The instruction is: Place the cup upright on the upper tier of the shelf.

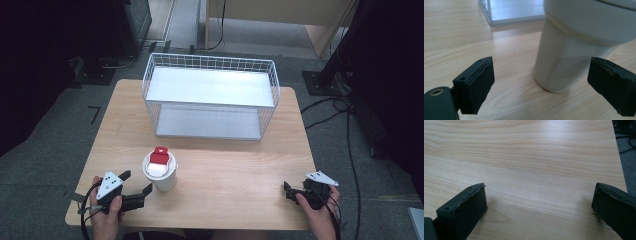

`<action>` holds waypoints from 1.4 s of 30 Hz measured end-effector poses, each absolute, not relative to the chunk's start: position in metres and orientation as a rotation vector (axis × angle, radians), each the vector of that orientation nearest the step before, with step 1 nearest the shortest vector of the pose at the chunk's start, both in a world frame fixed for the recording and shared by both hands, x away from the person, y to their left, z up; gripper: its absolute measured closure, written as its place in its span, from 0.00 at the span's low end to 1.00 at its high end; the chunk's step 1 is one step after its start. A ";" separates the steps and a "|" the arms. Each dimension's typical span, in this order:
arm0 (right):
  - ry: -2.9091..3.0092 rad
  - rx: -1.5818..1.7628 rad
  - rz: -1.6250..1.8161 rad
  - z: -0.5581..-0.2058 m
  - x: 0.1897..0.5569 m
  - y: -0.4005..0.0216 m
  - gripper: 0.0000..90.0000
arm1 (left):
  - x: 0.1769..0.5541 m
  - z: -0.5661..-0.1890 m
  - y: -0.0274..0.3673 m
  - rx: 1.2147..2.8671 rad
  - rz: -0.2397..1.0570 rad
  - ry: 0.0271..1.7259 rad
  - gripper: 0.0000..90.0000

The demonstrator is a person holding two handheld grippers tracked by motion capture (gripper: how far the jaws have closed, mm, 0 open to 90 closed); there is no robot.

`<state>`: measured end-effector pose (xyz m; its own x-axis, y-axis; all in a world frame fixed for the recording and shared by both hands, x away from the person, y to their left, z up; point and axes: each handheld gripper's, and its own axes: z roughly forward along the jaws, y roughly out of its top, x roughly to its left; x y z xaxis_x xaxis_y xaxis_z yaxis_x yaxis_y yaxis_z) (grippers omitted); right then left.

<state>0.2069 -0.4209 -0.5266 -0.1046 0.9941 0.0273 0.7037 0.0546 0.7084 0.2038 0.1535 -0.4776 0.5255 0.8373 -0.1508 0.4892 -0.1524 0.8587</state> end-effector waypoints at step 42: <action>1.862 1.695 0.801 -0.527 0.207 -0.421 0.00 | 0.227 -0.487 0.090 1.793 0.509 1.089 0.11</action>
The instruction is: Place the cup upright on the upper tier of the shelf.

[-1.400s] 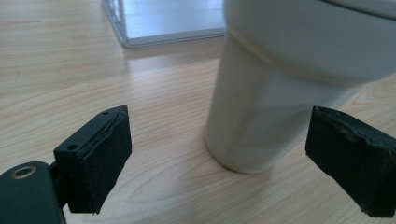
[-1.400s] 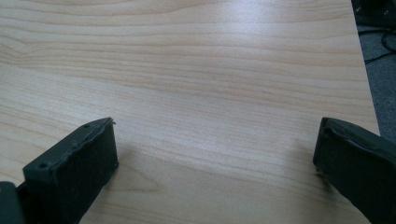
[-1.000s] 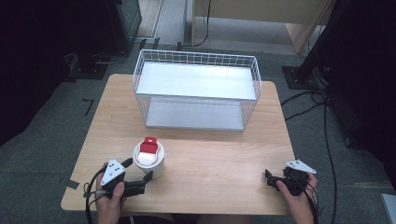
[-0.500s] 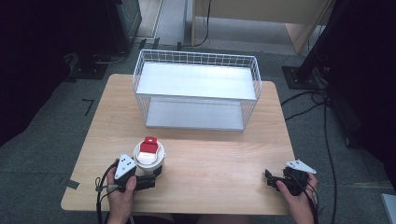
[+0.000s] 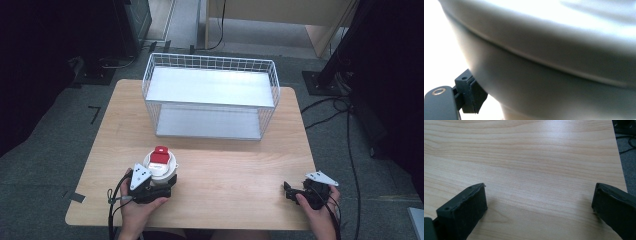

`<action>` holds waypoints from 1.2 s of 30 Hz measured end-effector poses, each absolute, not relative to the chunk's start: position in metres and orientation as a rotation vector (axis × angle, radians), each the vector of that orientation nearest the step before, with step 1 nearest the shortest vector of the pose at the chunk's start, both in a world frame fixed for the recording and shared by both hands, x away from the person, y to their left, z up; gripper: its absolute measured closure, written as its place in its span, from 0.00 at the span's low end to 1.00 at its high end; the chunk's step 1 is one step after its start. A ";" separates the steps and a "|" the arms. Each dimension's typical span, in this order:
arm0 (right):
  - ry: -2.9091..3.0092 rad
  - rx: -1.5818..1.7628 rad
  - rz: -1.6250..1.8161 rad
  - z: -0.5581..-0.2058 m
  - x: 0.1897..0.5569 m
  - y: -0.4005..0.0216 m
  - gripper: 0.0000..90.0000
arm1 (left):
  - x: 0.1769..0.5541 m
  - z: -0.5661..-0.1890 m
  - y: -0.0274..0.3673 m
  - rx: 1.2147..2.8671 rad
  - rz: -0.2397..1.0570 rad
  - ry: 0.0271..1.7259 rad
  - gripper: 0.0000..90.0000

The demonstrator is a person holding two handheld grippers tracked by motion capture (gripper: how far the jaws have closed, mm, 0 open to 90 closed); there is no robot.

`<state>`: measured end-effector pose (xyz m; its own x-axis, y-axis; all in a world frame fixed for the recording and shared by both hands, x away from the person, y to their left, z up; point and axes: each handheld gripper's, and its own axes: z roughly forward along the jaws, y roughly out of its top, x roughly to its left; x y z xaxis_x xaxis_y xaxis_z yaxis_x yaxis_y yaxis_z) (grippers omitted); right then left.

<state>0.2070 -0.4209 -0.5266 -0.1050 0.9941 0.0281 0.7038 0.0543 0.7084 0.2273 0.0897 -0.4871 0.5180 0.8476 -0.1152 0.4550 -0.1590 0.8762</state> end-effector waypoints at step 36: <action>1.861 1.695 0.805 -0.527 0.207 -0.421 0.00 | 0.231 -0.449 0.079 1.749 0.630 0.992 0.13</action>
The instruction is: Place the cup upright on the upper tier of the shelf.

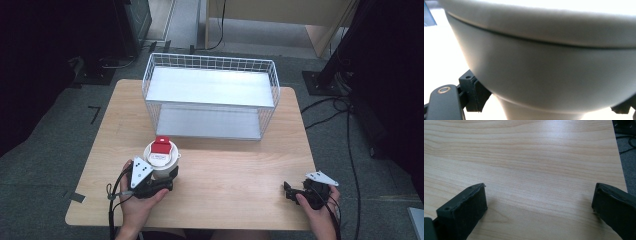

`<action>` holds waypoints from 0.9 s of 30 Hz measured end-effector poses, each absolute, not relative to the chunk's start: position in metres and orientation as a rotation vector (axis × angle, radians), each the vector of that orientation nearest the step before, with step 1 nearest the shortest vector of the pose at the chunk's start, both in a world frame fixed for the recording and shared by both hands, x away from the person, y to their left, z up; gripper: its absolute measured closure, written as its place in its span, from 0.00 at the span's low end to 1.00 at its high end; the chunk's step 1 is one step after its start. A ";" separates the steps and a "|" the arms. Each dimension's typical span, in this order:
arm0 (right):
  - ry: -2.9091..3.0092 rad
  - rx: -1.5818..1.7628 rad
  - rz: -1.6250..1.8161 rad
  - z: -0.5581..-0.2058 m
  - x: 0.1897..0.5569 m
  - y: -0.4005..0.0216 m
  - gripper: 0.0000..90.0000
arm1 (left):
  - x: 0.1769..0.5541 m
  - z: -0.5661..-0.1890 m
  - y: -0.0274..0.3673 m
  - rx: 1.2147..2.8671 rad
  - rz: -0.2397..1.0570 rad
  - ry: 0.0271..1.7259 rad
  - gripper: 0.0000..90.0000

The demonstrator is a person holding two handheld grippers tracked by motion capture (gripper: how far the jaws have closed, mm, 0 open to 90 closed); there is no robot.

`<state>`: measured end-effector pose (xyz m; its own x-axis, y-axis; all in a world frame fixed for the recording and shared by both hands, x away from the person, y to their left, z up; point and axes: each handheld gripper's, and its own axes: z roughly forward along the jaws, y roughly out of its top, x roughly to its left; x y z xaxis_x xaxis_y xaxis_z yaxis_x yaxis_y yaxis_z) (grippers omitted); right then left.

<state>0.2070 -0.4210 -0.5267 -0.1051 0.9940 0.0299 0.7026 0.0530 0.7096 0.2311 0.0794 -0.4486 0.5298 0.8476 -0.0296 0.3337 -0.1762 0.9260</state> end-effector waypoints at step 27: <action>1.862 1.693 0.803 -0.527 0.207 -0.421 0.00 | 0.283 -0.363 0.051 1.590 0.761 0.846 0.14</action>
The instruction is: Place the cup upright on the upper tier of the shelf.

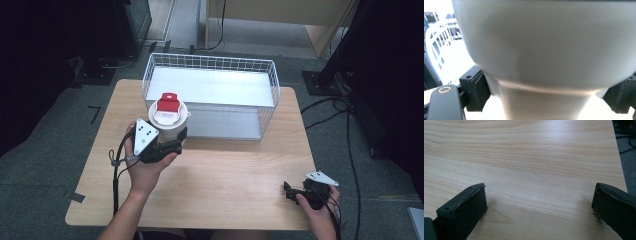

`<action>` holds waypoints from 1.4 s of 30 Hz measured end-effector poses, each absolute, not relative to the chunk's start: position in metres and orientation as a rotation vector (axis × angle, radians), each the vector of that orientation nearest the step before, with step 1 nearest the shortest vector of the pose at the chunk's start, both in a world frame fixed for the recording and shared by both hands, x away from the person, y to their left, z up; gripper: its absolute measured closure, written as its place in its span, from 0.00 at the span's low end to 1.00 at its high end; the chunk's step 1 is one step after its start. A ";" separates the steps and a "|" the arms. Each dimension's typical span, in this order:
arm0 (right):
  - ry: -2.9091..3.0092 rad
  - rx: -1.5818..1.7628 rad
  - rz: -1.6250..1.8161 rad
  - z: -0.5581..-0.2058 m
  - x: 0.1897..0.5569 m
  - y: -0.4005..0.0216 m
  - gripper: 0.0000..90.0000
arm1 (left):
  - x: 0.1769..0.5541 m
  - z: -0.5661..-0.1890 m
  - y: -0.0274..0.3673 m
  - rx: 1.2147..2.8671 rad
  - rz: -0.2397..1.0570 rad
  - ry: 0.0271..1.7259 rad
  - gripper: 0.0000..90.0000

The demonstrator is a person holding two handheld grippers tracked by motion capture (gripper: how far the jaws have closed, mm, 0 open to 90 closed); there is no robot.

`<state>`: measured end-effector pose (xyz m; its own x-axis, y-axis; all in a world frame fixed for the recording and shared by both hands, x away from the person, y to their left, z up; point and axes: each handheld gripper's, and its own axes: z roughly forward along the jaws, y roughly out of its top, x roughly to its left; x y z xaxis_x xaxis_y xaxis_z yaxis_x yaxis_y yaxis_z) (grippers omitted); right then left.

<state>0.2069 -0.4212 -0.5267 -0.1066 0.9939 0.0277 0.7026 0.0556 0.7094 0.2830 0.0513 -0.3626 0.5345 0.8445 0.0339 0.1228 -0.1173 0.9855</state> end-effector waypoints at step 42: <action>1.863 1.693 0.804 -0.527 0.207 -0.421 0.00 | 0.380 -0.320 0.011 1.437 0.943 0.790 0.14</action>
<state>0.2069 -0.4211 -0.5267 -0.1068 0.9939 0.0286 0.7027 0.0551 0.7093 0.3802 0.0107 -0.3205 0.4436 0.8904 0.1022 -0.0560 -0.0862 0.9947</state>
